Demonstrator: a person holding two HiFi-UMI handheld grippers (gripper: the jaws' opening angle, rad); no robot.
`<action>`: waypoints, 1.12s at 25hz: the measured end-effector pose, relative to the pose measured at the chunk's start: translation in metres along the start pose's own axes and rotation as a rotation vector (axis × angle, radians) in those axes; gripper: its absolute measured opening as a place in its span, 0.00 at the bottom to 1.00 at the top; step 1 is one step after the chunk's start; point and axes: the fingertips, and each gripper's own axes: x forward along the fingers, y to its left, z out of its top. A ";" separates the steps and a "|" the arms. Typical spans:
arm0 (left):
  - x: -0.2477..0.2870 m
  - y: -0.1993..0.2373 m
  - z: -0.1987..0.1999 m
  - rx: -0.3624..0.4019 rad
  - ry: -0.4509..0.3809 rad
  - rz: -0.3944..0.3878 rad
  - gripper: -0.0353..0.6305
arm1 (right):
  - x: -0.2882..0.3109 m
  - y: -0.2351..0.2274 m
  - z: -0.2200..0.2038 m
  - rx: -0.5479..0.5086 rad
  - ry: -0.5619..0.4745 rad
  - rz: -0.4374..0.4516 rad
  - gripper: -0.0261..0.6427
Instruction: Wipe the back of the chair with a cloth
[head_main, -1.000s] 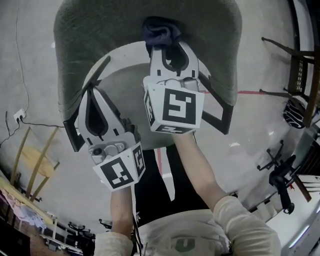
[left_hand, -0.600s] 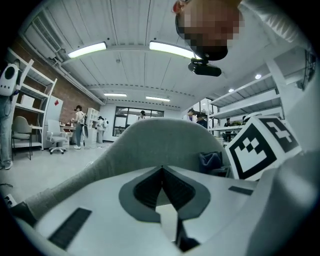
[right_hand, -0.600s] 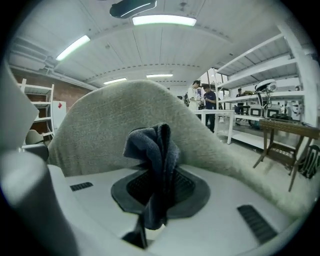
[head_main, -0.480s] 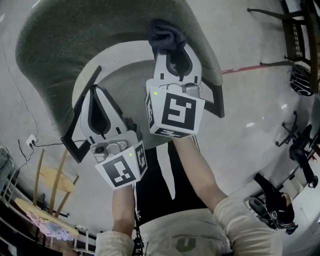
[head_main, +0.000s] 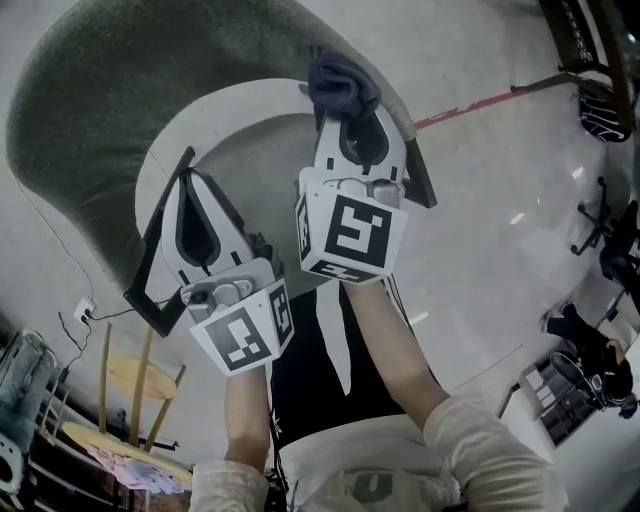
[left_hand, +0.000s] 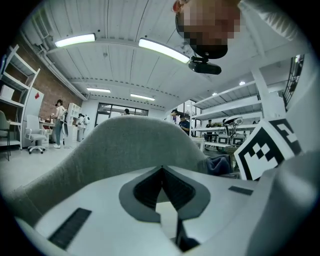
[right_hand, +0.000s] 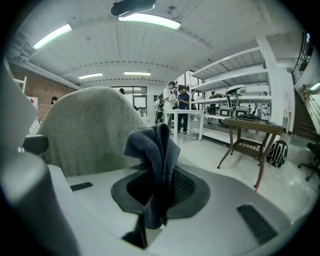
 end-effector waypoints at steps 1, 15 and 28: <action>0.000 -0.003 -0.001 0.001 0.001 -0.011 0.08 | -0.003 -0.004 -0.002 0.004 0.001 -0.016 0.13; 0.001 -0.015 -0.011 -0.001 0.016 -0.065 0.08 | -0.025 -0.032 -0.014 0.029 0.006 -0.126 0.13; -0.006 0.010 0.008 -0.020 -0.016 0.004 0.08 | -0.033 -0.020 -0.012 0.035 0.033 -0.103 0.13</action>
